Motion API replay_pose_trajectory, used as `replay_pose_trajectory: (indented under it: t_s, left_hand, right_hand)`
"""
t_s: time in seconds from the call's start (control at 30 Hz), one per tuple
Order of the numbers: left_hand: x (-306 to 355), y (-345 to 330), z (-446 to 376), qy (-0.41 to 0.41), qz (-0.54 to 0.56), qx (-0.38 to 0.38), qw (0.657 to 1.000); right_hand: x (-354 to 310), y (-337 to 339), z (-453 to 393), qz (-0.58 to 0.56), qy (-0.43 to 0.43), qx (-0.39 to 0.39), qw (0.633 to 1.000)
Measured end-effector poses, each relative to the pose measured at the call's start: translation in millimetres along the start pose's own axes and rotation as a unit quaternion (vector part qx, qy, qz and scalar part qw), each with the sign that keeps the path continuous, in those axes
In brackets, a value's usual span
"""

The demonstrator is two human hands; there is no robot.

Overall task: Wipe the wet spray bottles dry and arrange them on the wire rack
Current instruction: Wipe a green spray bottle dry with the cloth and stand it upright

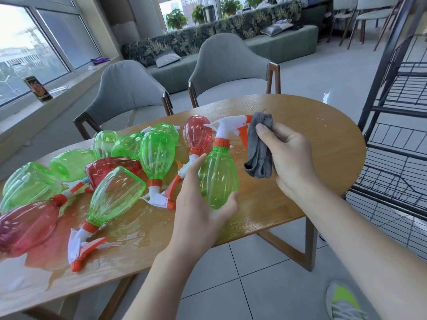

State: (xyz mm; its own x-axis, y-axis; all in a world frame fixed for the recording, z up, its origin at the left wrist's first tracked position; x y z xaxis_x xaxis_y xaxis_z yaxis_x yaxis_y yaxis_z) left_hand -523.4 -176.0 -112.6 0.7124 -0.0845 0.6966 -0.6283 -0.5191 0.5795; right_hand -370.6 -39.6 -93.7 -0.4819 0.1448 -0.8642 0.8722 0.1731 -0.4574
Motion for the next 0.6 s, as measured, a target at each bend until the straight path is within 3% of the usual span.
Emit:
replay_pose_trajectory:
  t_s: [0.37, 0.6]
  left_hand:
    - [0.7, 2.4, 0.4, -0.015, -0.010, -0.013, 1.000]
    - [-7.5, 9.5, -0.4, -0.009, -0.014, 0.002, 1.000]
  right_hand:
    - [1.0, 6.4, 4.1, 0.052, -0.002, -0.047, 0.998]
    - [-1.8, 13.9, 17.5, 0.251, 0.114, -0.118, 0.954]
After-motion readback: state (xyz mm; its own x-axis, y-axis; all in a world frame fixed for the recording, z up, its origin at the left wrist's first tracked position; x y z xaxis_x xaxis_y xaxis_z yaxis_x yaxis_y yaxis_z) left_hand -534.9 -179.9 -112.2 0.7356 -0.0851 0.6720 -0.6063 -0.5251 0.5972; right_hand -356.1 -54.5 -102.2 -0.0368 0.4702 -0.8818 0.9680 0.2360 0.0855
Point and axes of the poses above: each hand's wrist, its own z-axis away from the middle knuckle, its own y-axis out of the back of the hand, x = y × z, the point moved 2 cm from there along -z, towards the middle knuckle, and after that the axes turned 3 degrees about -z, right-handed, at the moved point
